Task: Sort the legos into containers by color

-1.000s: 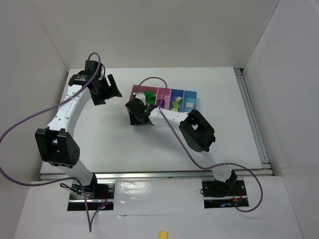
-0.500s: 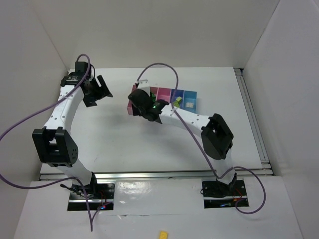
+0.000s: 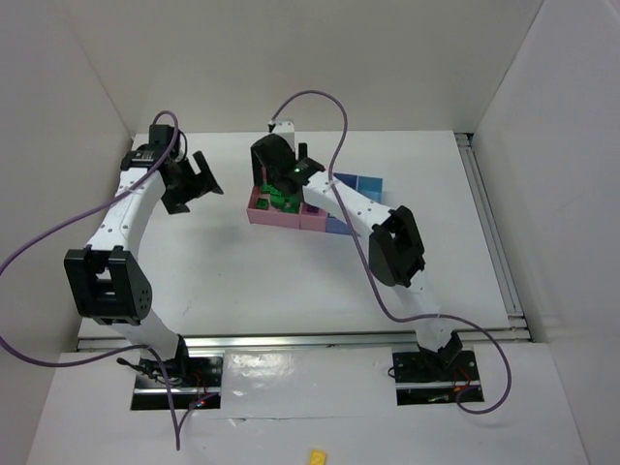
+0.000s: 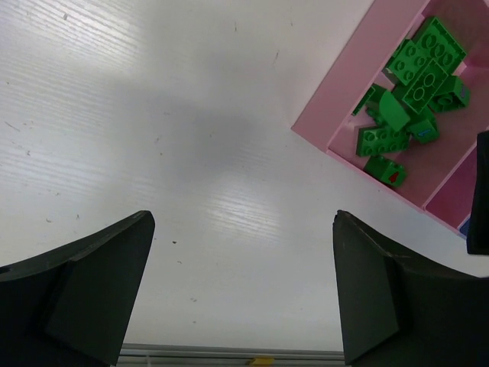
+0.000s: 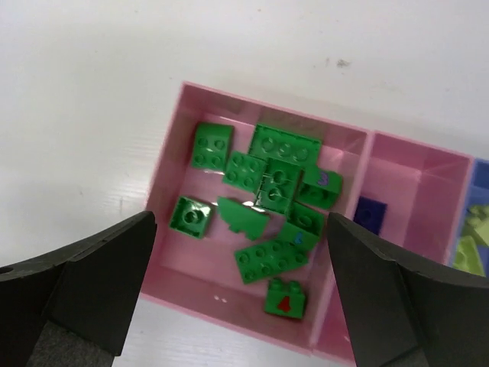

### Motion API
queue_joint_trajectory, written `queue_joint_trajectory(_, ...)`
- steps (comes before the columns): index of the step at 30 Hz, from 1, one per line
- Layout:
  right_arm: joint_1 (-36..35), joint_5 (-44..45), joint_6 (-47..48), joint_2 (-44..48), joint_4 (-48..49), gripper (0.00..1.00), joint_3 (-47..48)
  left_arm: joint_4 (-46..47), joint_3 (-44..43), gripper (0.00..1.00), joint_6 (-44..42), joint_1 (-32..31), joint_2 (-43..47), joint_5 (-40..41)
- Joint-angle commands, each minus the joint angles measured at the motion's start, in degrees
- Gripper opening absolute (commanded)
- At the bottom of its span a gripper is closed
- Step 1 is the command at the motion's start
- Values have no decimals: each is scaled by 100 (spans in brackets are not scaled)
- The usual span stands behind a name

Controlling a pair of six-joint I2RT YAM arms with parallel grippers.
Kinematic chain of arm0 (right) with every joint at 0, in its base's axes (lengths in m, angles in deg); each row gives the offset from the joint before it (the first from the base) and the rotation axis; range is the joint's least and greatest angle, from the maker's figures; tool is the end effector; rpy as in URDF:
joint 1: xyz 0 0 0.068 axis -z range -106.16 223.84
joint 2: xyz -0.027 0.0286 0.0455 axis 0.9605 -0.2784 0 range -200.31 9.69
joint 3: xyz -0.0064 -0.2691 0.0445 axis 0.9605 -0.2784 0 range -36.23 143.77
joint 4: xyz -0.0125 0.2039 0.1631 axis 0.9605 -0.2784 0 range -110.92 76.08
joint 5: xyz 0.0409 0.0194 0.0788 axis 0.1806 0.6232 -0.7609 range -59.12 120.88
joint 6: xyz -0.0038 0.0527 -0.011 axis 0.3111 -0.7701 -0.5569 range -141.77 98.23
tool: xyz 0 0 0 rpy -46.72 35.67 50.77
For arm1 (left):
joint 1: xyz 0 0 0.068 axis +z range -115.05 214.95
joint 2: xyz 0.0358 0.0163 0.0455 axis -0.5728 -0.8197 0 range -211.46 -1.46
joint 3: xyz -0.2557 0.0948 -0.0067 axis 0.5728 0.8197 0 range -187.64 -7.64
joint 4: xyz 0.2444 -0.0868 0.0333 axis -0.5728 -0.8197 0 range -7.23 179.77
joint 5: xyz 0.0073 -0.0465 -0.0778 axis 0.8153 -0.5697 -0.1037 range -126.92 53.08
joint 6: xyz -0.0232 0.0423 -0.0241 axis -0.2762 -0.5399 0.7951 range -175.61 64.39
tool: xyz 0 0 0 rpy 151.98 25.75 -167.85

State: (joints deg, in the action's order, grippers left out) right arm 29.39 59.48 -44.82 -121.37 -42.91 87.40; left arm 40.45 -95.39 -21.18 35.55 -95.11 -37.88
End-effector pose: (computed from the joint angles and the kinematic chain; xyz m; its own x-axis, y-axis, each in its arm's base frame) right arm 0.3894 0.3581 0.2778 -0.5231 -0.0316 -0.8517 -0.1466 0.9877 0.0535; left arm 0.3492 0.0031 0.3215 -0.6769 -0.5725 -0.4627 -0.4653 0.8198 -0.3337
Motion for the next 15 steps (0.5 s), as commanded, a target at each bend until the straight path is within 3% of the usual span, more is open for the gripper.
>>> queue_joint_trajectory(1,14,513,-6,1063,-46,100,-642,37,64,100,-130,1,311,-89)
queue_joint_trajectory(9,515,1306,-745,3066,-713,100,-2825,414,1020,100,-77,1,1119,-142)
queue_joint_trajectory(15,972,1368,-999,3773,-1028,100,-4119,810,1831,100,-130,1,1823,-212)
